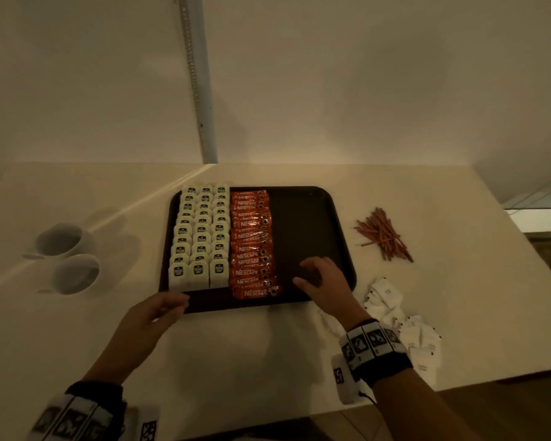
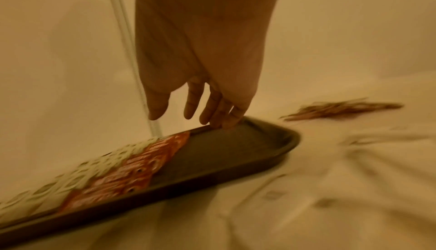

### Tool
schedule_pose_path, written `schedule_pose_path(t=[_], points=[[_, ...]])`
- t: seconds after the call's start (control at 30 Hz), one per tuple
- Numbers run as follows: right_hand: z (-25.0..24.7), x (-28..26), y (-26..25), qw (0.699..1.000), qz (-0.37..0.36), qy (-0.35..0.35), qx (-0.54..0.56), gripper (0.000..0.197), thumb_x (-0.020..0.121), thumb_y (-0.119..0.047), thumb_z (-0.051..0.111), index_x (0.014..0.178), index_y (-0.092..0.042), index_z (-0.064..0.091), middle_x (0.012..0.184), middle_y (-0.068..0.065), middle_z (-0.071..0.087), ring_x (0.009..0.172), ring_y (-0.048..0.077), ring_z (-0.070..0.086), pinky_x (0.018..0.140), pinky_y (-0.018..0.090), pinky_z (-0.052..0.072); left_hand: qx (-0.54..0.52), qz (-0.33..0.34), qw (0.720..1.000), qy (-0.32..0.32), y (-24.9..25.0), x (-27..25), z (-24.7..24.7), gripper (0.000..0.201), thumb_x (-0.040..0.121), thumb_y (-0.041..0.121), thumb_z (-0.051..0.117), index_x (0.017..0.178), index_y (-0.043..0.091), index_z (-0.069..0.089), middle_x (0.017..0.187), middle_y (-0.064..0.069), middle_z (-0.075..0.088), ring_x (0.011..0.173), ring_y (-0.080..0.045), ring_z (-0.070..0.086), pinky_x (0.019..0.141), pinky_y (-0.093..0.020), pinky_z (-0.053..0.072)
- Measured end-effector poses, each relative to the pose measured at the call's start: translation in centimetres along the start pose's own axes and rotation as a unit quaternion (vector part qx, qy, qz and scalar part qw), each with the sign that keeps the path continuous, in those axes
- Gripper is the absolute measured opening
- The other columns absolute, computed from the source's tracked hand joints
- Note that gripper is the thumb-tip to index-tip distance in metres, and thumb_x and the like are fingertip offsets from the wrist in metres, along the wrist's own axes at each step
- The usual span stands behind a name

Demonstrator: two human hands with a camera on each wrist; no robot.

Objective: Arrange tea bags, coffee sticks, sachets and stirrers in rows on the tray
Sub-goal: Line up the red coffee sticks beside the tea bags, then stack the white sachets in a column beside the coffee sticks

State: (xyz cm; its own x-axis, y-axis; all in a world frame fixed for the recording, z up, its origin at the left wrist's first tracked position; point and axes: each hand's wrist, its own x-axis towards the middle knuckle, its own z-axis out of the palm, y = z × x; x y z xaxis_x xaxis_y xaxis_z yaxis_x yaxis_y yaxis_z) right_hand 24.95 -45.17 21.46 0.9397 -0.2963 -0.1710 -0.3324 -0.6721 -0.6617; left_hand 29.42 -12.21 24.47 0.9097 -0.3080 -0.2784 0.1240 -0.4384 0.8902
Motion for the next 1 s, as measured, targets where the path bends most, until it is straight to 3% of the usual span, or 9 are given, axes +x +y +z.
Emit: schedule_pose_path(t=[0.13,0.23,0.37,0.53,0.63,0.77,0.87,0.93,1.0], points=[[-4.9,-3.3,4.6,0.998,0.046,0.045,-0.011,0.064,0.077,-0.045,0.071,0.132,-0.023,0.046,0.130,0.000,0.045,0.120,0.017,0.042,0.099,0.029,0.037,0.039,0.046,0.983,-0.175,3.9,3.1,8.1,0.036,0.085,0.020,0.068,0.109,0.044,0.056,0.120,0.021,0.054,0.112,0.004,0.050,0.098,-0.023,0.042],[-7.2,-6.5,8.9,0.988,0.127,0.047,-0.069,0.102,0.057,-0.080,0.059,0.142,-0.031,0.030,0.146,0.000,0.033,0.134,0.022,0.028,0.109,0.045,0.030,0.120,0.127,0.936,-0.305,6.3,4.3,15.1,0.060,0.072,0.054,0.069,0.121,0.059,0.034,0.139,0.023,0.037,0.124,0.009,0.035,0.110,-0.026,0.032],[-8.3,-9.9,13.9,0.960,0.250,-0.032,-0.125,0.125,0.050,-0.083,0.061,0.148,-0.037,-0.001,0.157,-0.003,-0.003,0.144,0.026,-0.003,0.113,0.059,0.009,0.270,0.198,0.848,-0.412,7.3,4.9,23.3,0.104,0.071,0.048,0.078,0.146,0.044,0.005,0.159,0.011,0.000,0.145,-0.008,0.001,0.118,-0.032,0.011],[-7.8,-12.2,16.7,0.959,0.273,-0.041,-0.061,0.154,0.024,-0.095,0.052,0.145,-0.033,-0.018,0.156,-0.001,-0.017,0.144,0.026,-0.012,0.112,0.061,0.003,0.403,0.246,0.779,-0.413,5.9,4.7,28.5,0.132,0.065,0.061,0.076,0.141,0.037,-0.030,0.154,0.003,-0.031,0.140,-0.016,-0.029,0.113,-0.039,-0.013],[-6.1,-12.4,18.1,0.971,0.223,-0.004,-0.082,0.148,0.032,-0.094,0.055,0.145,-0.032,-0.019,0.156,0.004,-0.013,0.144,0.027,-0.009,0.114,0.058,0.006,0.445,0.266,0.770,-0.370,5.0,4.8,30.6,0.137,0.061,0.070,0.071,0.129,0.041,-0.043,0.148,0.005,-0.040,0.133,-0.016,-0.038,0.115,-0.046,-0.014],[-5.5,-11.5,19.1,0.981,0.154,0.031,-0.113,0.138,0.038,-0.099,0.045,0.147,-0.028,-0.002,0.156,0.010,0.002,0.143,0.032,0.002,0.113,0.057,0.013,0.459,0.294,0.764,-0.346,5.7,6.1,32.6,0.143,0.054,0.074,0.072,0.132,0.040,-0.042,0.146,0.000,-0.045,0.135,-0.022,-0.039,0.111,-0.046,-0.012],[-6.0,-11.1,18.8,0.982,0.138,0.008,-0.132,0.131,0.039,-0.101,0.037,0.148,-0.034,0.007,0.157,0.006,0.002,0.143,0.032,-0.005,0.114,0.055,0.005,0.519,0.321,0.716,-0.340,6.9,6.9,33.9,0.149,0.049,0.079,0.070,0.135,0.032,-0.042,0.144,-0.006,-0.048,0.134,-0.030,-0.041,0.107,-0.050,-0.022],[-6.2,-11.0,18.8,0.981,0.129,-0.009,-0.148,0.123,0.040,-0.101,0.034,0.145,-0.042,0.006,0.157,0.002,0.001,0.143,0.032,-0.009,0.114,0.054,0.003,0.546,0.317,0.692,-0.349,7.2,7.1,34.7,0.149,0.049,0.079,0.070,0.140,0.028,-0.036,0.148,-0.008,-0.043,0.132,-0.030,-0.042,0.098,-0.050,-0.033],[-6.2,-11.0,18.9,0.978,0.130,-0.025,-0.159,0.121,0.041,-0.101,0.032,0.144,-0.045,0.002,0.157,0.000,-0.003,0.143,0.030,-0.012,0.114,0.054,0.001,0.550,0.305,0.689,-0.360,7.3,7.3,35.1,0.146,0.050,0.078,0.071,0.146,0.026,-0.027,0.152,-0.008,-0.036,0.135,-0.028,-0.038,0.096,-0.050,-0.031]])
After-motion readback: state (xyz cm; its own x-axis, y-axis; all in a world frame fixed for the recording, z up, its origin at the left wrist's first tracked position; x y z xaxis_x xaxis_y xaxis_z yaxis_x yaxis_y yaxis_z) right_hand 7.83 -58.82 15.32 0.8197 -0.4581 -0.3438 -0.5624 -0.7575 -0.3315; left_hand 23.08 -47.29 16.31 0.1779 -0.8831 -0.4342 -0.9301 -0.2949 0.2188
